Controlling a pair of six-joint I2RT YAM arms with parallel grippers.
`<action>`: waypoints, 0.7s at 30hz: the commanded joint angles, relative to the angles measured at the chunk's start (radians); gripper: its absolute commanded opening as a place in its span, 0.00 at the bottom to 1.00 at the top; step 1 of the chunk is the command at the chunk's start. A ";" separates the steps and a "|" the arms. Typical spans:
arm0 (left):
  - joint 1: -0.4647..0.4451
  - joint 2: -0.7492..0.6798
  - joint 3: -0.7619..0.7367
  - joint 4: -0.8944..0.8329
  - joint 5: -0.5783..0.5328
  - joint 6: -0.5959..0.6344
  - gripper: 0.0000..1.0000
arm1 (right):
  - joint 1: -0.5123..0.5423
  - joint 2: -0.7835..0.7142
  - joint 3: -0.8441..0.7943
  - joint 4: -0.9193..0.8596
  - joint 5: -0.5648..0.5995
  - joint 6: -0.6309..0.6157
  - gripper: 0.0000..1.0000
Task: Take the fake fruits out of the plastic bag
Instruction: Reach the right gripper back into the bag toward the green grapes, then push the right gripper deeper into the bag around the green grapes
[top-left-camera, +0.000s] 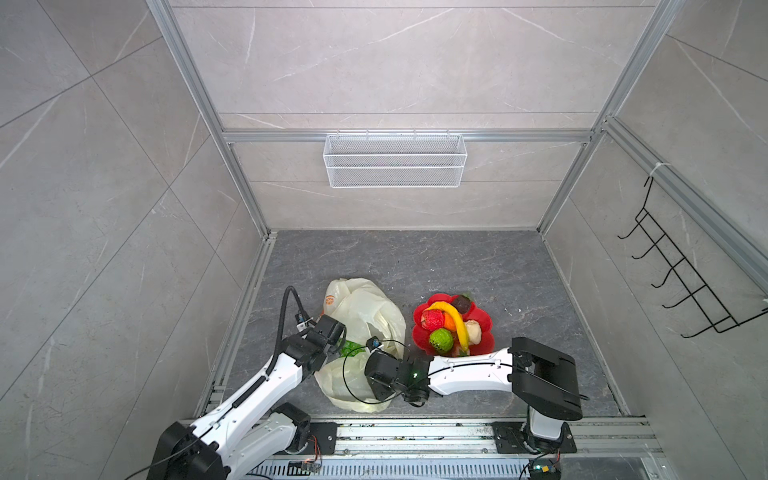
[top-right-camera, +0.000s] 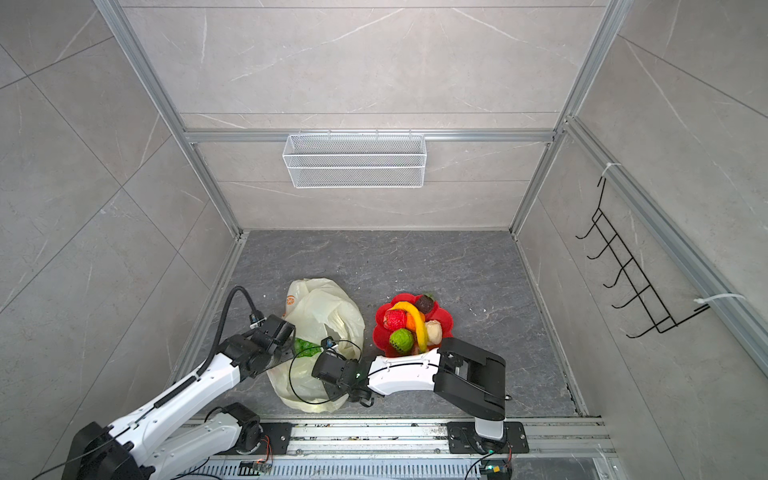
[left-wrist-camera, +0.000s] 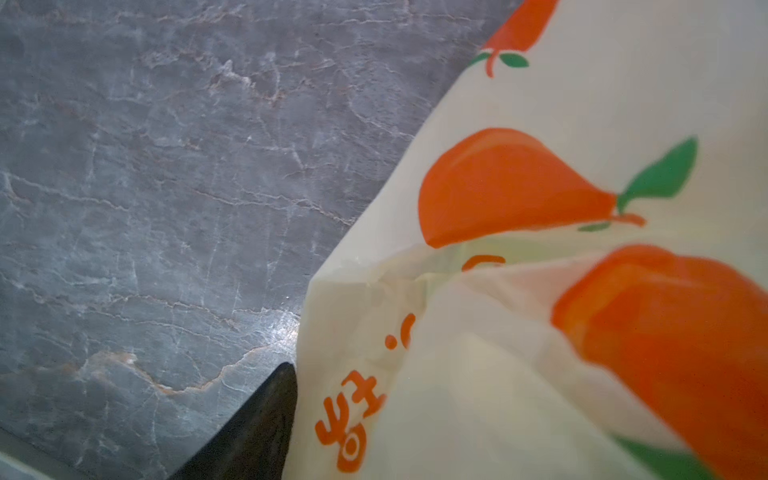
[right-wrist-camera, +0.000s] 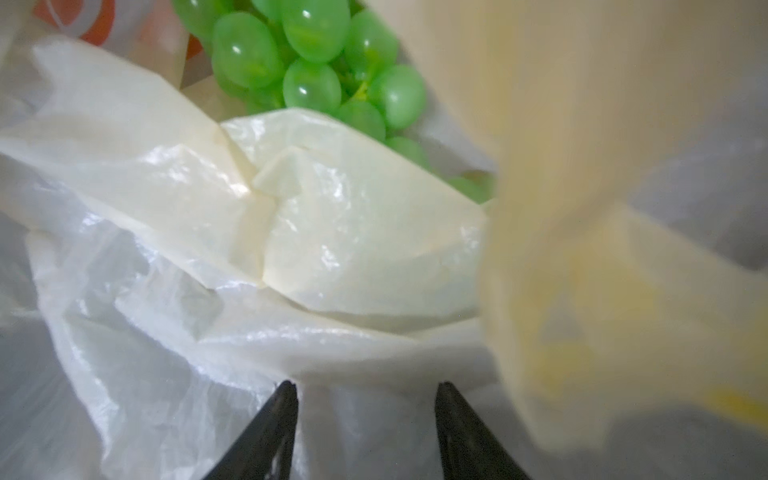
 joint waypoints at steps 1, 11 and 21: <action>0.044 -0.048 -0.027 0.054 0.022 -0.026 0.65 | 0.010 0.017 -0.012 -0.012 0.021 -0.009 0.56; 0.122 -0.017 -0.063 0.139 0.151 0.054 0.46 | 0.010 -0.083 0.091 -0.103 0.096 -0.099 0.56; 0.123 -0.025 -0.063 0.150 0.179 0.089 0.41 | -0.020 0.003 0.345 -0.195 0.067 -0.202 0.62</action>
